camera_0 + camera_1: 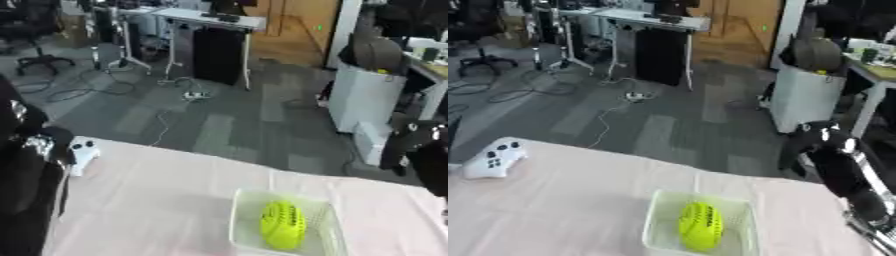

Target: Pick up objects on the table and place them in the box.

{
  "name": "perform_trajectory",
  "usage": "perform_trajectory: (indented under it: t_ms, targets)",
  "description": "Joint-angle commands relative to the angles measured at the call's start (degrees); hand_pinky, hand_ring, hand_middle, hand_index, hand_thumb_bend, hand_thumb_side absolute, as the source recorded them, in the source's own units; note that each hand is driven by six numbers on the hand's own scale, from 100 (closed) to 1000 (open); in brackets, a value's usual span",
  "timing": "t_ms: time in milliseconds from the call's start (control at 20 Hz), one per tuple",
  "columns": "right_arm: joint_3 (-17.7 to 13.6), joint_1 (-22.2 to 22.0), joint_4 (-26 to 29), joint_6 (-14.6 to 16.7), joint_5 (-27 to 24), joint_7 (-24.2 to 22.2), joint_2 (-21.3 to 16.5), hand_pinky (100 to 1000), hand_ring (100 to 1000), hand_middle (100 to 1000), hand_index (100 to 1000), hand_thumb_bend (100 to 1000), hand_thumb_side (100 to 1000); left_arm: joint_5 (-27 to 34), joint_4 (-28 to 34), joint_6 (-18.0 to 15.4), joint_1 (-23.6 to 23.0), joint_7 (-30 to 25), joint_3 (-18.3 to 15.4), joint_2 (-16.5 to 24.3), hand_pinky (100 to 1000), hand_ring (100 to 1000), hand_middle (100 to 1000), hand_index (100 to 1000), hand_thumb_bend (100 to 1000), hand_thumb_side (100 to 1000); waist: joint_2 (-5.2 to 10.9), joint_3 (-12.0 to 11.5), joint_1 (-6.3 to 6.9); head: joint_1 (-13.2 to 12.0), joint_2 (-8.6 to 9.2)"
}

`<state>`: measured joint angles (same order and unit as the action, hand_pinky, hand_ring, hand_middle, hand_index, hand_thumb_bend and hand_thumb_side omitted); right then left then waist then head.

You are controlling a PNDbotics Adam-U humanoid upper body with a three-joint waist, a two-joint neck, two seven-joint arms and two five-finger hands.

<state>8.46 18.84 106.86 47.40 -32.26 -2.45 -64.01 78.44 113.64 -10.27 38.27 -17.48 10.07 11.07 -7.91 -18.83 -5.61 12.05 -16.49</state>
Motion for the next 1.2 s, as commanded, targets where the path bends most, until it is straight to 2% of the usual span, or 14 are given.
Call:
perform_trajectory:
  t_ms: [50, 250, 300, 350, 400, 600, 750, 900, 1000, 1100, 1200]
  targets:
    - [-4.49, -4.85, 6.98, 0.28, -10.17, -1.86, -5.14, 100, 365, 378, 618, 684, 793, -0.76, 0.95, -0.81, -0.95, 0.37, -0.89, 2.13, 100, 300, 444, 669, 151, 719, 2.05, 1.18, 0.34, -2.37, -1.03]
    - [-9.7, -15.12, 7.69, 3.59, -23.6, -7.67, -5.58, 100, 361, 355, 618, 667, 794, -1.59, 0.95, -1.48, -3.46, 0.75, -1.46, 3.75, 100, 300, 443, 669, 149, 720, 4.23, 3.47, 0.46, -5.23, -3.23]
    - [-10.99, -17.41, 7.71, 4.02, -26.9, -9.46, -4.92, 100, 361, 347, 621, 745, 809, -1.77, 0.95, -1.59, -3.95, 0.6, -1.49, 4.11, 100, 298, 442, 670, 148, 712, 4.58, 4.07, 0.57, -5.78, -3.79]
    - [-12.24, -19.72, 7.72, 4.2, -30.22, -11.21, -3.76, 100, 361, 348, 620, 644, 786, -1.97, 0.95, -1.66, -4.5, 0.35, -1.5, 4.49, 100, 298, 442, 670, 145, 722, 4.93, 4.64, 0.69, -6.15, -4.4]
    - [-13.44, -21.95, 7.73, 3.98, -33.64, -13.39, -2.23, 100, 364, 340, 627, 615, 780, -2.16, 0.95, -1.7, -4.96, 0.08, -1.5, 4.82, 100, 297, 441, 671, 141, 725, 5.15, 5.19, 0.9, -6.53, -4.95]
    - [-16.41, -28.72, 7.73, 0.66, -43.42, -23.54, 6.07, 100, 370, 338, 638, 556, 777, -2.96, 0.95, -2.05, -6.37, -1.1, -1.68, 5.71, 100, 294, 438, 672, 132, 730, 5.67, 6.71, 1.88, -6.97, -7.18]
    - [-16.4, -32.95, 7.73, -3.0, -44.6, -29.5, 16.71, 100, 375, 330, 651, 535, 769, -4.0, 0.95, -2.33, -7.59, -2.44, -1.82, 6.46, 100, 290, 435, 674, 122, 737, 5.45, 8.21, 2.91, -8.79, -8.39]
    - [-15.91, -31.86, 7.73, -7.97, -43.94, -28.58, 27.01, 100, 371, 326, 653, 508, 772, -5.64, 0.95, -2.38, -8.95, -4.27, -1.95, 7.28, 100, 286, 431, 676, 113, 747, 4.9, 9.91, 4.09, -11.01, -8.69]
    - [-16.48, -29.03, 7.73, -9.7, -43.31, -25.57, 31.22, 100, 364, 329, 645, 493, 776, -6.58, 0.95, -2.81, -9.7, -5.24, -2.25, 7.82, 100, 284, 430, 677, 107, 750, 4.54, 11.08, 4.86, -12.75, -8.78]
    - [-17.1, -26.2, 7.73, -8.99, -43.32, -22.93, 32.94, 100, 355, 332, 631, 480, 780, -7.54, 0.95, -3.39, -10.69, -6.14, -2.56, 8.5, 100, 282, 429, 678, 101, 754, 4.38, 12.59, 5.54, -15.02, -8.97]
    - [-17.4, -24.52, 7.73, -6.51, -43.6, -22.14, 33.02, 100, 349, 328, 616, 467, 777, -8.46, 0.95, -3.97, -11.7, -7.06, -2.68, 9.23, 100, 281, 428, 678, 100, 756, 4.43, 13.66, 5.8, -16.45, -9.19]
